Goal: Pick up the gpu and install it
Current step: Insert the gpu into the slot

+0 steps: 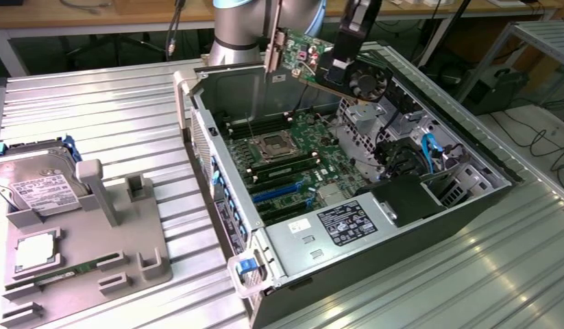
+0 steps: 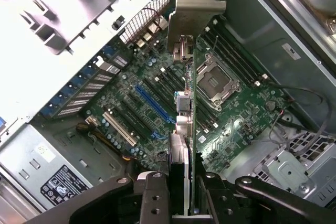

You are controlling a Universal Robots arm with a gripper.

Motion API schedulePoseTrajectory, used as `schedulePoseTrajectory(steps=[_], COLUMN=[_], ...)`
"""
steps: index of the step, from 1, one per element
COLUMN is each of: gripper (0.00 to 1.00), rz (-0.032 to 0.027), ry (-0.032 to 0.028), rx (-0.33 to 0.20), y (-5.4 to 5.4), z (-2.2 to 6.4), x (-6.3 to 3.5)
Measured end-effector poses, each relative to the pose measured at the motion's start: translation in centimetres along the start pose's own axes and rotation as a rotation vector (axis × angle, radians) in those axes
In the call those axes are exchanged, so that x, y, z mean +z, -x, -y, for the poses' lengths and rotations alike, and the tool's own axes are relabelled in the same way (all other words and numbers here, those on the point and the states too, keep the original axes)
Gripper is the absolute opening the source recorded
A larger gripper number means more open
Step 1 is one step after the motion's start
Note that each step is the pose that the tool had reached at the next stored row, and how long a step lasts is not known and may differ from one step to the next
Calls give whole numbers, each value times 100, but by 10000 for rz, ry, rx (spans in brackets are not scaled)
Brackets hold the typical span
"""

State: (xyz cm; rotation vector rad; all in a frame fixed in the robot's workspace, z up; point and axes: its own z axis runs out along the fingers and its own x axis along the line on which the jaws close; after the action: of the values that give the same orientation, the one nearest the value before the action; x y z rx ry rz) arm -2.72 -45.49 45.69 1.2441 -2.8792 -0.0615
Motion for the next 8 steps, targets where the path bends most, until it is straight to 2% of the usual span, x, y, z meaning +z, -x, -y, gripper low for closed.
schedulePoseTrajectory(steps=[4, 5, 7, 8], gripper=[27, 27, 27, 27], rz=[-20, -37, -89, -107], ry=[6, 11, 27, 32], rx=[-527, -978, -2355, -2841], y=[0, 0, 0, 0], z=[0, 0, 0, 0], x=[0, 0, 0, 0])
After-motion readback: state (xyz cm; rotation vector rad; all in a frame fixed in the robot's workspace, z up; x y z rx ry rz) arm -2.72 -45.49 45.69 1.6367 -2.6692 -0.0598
